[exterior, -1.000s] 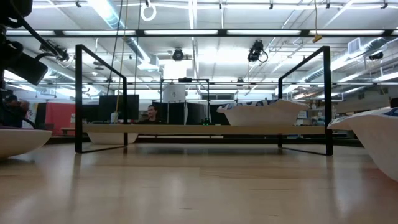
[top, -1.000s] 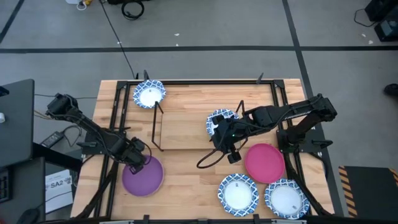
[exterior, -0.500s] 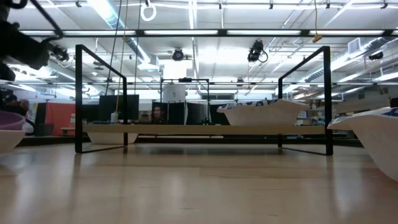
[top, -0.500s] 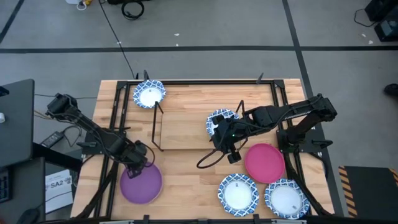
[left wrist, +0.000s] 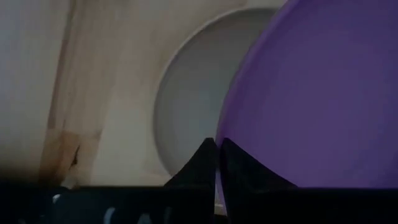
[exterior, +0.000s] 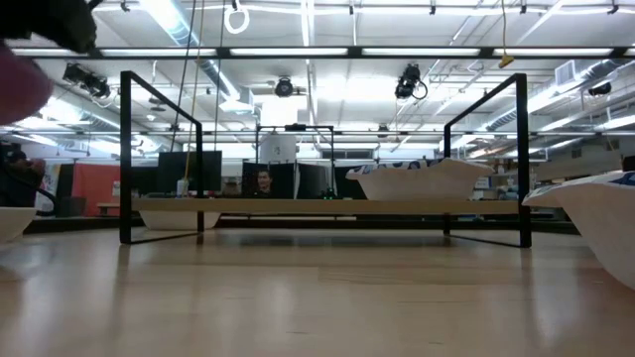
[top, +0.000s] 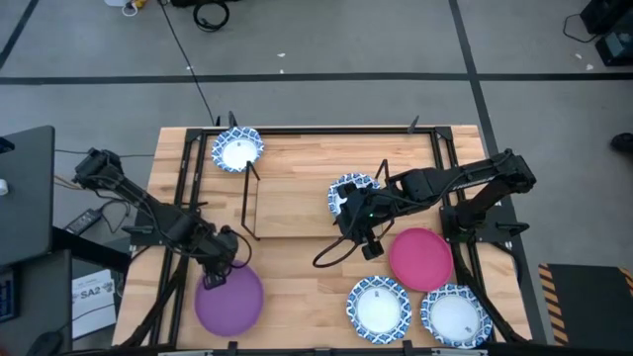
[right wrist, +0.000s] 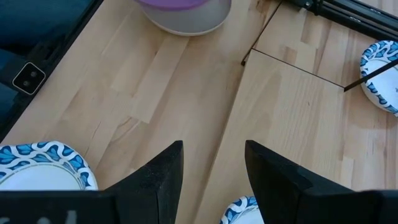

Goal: Place and stack plates onto a shelf
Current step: Put the purple plate on the shelf

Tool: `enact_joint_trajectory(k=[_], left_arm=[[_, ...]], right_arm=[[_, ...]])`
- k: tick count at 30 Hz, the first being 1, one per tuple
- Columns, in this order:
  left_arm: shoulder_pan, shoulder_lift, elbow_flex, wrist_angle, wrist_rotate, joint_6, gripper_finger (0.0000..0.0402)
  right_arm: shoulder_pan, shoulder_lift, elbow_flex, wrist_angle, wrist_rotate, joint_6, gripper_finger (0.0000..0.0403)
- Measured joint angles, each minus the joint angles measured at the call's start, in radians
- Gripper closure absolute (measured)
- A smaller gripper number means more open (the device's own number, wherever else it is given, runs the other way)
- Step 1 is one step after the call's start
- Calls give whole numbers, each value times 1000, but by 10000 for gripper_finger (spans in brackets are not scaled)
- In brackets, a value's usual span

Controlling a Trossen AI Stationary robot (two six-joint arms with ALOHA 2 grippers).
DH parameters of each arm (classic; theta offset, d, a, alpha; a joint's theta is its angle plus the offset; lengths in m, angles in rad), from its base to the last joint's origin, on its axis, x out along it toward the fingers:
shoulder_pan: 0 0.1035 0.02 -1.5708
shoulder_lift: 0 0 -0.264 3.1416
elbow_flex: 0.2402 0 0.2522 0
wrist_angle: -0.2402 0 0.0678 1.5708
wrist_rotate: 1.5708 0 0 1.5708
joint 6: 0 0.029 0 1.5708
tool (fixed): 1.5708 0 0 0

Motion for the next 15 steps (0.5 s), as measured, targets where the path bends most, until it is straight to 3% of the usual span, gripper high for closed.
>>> enact_joint_trajectory(k=[8,15], left_arm=[[2,-1,154,2,-1,0,389],[3,-1,283,2,-72,0,389]], right_arm=[[0,0,0,0,0,0,224],[0,0,0,0,0,0,224]])
